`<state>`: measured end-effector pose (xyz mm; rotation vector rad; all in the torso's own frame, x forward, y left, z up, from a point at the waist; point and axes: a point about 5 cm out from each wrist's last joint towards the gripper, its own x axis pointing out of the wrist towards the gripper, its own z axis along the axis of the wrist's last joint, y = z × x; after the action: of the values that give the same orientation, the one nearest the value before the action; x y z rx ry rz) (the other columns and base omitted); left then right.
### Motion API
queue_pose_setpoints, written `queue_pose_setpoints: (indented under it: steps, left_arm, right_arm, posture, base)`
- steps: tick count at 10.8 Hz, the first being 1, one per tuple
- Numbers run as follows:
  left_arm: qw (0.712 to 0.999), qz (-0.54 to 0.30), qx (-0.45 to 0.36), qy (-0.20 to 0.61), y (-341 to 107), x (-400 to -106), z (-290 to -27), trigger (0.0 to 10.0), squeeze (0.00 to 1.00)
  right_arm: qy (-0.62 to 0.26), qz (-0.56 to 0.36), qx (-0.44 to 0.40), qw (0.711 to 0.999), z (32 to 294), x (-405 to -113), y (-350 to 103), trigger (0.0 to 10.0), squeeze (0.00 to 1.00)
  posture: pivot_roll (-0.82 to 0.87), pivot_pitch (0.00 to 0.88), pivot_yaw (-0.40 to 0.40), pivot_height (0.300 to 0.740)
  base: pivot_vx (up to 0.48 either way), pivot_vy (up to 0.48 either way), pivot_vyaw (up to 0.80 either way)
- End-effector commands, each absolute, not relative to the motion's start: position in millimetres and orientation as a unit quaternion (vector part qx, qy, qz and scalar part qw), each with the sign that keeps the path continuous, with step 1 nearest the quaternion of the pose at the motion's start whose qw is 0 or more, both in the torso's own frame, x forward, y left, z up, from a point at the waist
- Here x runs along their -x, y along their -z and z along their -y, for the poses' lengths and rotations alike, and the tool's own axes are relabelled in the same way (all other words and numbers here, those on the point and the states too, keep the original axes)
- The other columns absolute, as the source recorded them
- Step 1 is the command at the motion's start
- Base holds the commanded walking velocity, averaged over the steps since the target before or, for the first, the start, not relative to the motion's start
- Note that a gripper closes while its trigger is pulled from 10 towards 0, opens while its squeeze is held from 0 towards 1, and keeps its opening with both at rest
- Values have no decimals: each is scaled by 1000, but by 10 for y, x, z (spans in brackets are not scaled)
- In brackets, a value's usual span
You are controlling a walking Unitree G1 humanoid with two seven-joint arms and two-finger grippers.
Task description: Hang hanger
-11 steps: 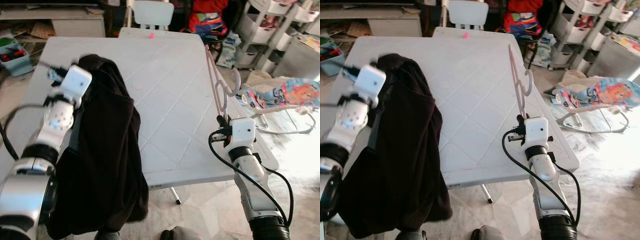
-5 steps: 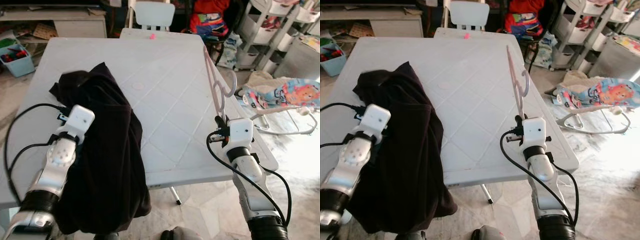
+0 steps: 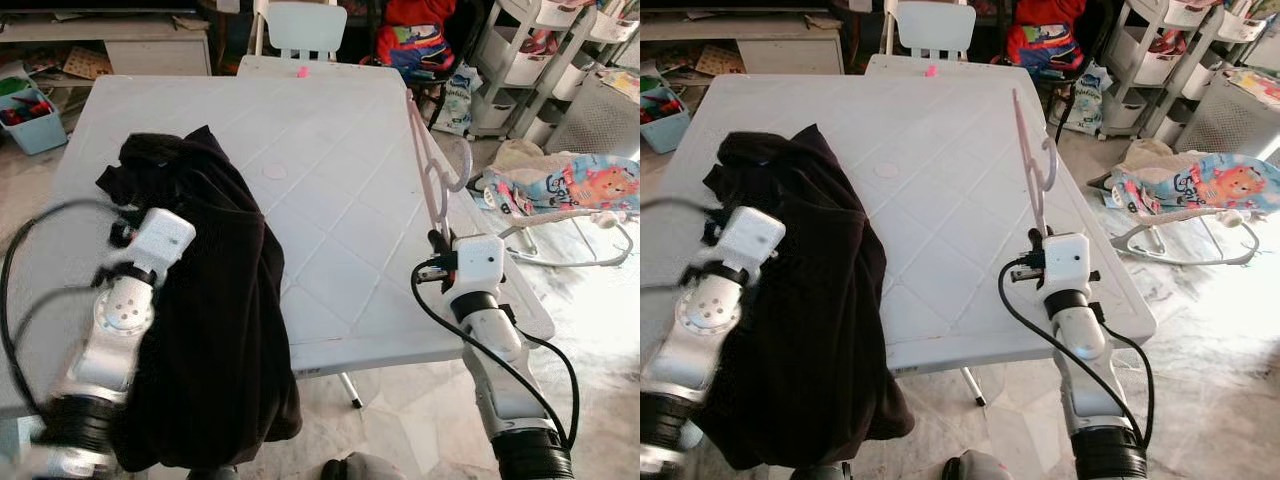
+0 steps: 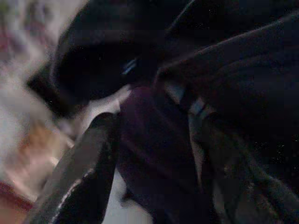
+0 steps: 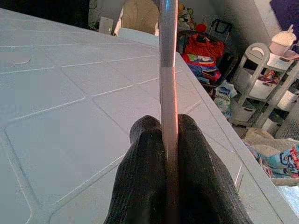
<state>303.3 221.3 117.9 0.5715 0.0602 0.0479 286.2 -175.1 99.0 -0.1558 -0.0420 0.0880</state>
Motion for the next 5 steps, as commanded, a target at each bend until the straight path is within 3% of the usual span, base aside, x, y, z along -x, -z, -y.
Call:
queue_pose_setpoints:
  steps: [1, 3, 5]
  left_arm:
    - [959, -37, -280, -26, -1229, -3015, -2243, 10000, 1000]
    - [987, -43, -151, -45, -1387, -3024, -2139, 10000, 1000]
    - [989, 47, -139, 22, -1561, -2932, -1826, 10000, 1000]
  right_arm:
    - [-45, -24, 69, 996, 1743, -2820, -799, 10000, 0]
    - [-46, -23, 70, 996, 1742, -2836, -802, 10000, 0]
    - [-48, -23, 71, 996, 1720, -2850, -799, 10000, 0]
  posture:
    - [8, 65, -62, 740]
    - [16, 65, -66, 740]
    - [23, 65, -65, 740]
  base:
    - [0, 0, 0]
    - [0, 0, 0]
    - [0, 0, 0]
